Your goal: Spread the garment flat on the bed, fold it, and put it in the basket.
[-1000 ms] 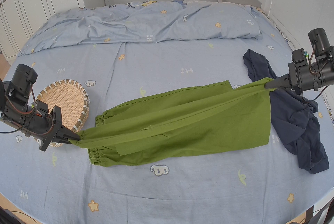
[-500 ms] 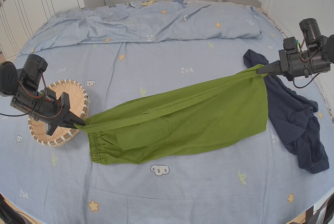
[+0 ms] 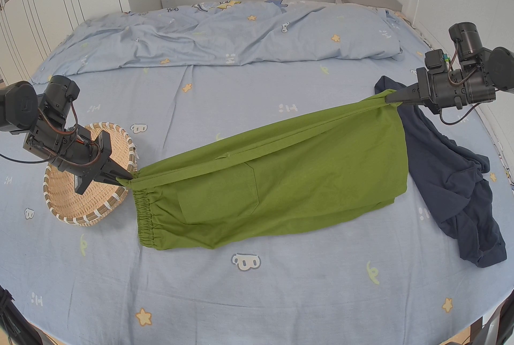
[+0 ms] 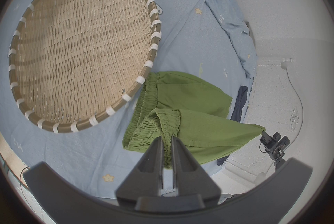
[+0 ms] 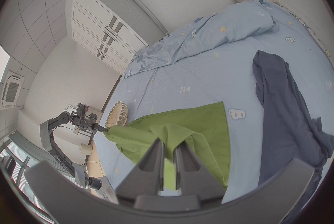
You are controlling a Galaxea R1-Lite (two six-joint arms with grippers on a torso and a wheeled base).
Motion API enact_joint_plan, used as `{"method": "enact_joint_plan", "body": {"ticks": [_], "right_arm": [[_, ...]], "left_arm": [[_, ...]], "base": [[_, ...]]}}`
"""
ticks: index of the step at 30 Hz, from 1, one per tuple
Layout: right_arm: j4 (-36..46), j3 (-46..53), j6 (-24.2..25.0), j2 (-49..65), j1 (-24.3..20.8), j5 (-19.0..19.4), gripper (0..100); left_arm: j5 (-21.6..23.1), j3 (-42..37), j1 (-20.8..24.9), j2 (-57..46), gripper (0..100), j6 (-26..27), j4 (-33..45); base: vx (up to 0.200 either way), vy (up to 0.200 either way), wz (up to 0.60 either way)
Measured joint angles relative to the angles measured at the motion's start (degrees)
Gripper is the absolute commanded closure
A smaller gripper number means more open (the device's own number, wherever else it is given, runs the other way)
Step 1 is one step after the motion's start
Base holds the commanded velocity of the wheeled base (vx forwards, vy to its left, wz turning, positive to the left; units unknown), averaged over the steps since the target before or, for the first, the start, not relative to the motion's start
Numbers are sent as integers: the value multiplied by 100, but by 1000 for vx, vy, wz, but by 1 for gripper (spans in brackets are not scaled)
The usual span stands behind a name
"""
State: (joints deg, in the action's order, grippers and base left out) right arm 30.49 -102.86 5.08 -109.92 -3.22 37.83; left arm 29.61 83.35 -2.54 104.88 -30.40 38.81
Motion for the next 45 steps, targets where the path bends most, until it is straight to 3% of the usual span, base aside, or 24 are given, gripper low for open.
{"method": "enact_joint_plan", "body": {"ticks": [8, 42, 43, 44, 45], "right_arm": [[154, -521, 134, -355, -77, -358, 100], [-230, -714, 143, -1224, -63, -362, 100], [-290, -717, 140, -1262, -74, -362, 100], [-336, -722, 143, -1281, -80, -358, 100], [-375, -725, 148, -1296, -89, -354, 0]], "left_arm": [[-9, 446, -35, 306, 100, 29, 68], [-16, 1028, 11, 1141, 100, 156, -204], [-17, 1029, 9, 1154, 0, 158, -206], [-20, 1031, 9, 1161, 0, 158, -215], [-20, 1031, 9, 1167, 0, 161, -230]], "base": [[0, 0, 0], [0, 0, 0], [0, 0, 0], [0, 0, 0], [0, 0, 0]]}}
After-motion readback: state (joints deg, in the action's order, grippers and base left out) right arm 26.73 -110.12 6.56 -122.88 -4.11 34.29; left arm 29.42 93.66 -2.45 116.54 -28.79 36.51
